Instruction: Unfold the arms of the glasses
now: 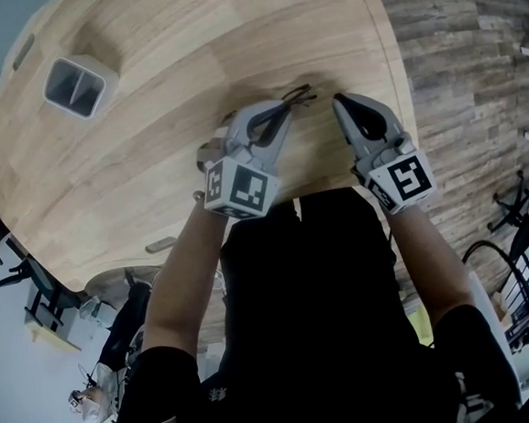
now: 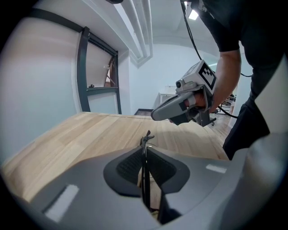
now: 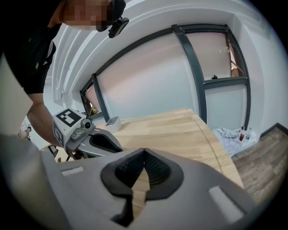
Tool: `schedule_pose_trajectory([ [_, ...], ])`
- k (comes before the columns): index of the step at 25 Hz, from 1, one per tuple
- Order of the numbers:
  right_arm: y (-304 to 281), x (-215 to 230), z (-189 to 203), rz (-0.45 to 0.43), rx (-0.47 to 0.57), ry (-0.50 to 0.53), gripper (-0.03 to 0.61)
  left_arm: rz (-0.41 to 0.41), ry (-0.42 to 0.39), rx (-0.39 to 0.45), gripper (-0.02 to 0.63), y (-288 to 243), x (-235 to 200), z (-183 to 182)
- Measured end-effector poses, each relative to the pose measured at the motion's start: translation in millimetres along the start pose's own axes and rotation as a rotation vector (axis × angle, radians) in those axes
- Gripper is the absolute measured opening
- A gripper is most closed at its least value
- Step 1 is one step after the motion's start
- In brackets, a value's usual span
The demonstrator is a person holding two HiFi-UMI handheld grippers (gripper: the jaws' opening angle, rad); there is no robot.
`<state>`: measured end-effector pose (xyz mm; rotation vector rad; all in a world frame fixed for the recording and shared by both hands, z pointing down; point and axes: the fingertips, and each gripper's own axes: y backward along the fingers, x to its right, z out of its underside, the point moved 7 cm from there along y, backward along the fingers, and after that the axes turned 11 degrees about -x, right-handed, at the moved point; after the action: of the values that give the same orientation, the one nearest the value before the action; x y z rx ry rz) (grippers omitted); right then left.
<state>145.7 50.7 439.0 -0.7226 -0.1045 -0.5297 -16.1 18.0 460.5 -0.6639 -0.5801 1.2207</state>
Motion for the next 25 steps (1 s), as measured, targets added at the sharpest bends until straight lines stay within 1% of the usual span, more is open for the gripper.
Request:
schedule_pose_trajectory([
  [4,0.0,1.2,2.0,-0.001,-0.005,0.002,-0.003,-0.007,-0.004,0.001,0.032,-0.8,-0.7,-0.3],
  [6,-0.3,1.3,1.9,-0.001,-0.005,-0.004,-0.003,-0.009,0.001,0.005,0.015,0.0,-1.6,0.1],
  [11,-1.4,0.8,0.1,-0.004,0.0,-0.007,-0.002,0.006,0.016,0.012,0.014,1.9,-1.2,1.3],
  [20,-7.4,-0.7,-0.5,-0.027,-0.021,0.016,-0.003,-0.01,0.02,0.072,0.014,21.8,-2.7,-8.1],
  [22,-12.2,-4.8,-4.3,-0.075,-0.031,0.055,-0.002,-0.02,0.018,0.091,0.014,26.7,-3.0,-8.6],
  [25,-21.0,-16.6,-12.0,-0.186,-0.046,0.201,-0.002,-0.045,0.017,0.128,0.015,34.3,-4.0,-7.9],
])
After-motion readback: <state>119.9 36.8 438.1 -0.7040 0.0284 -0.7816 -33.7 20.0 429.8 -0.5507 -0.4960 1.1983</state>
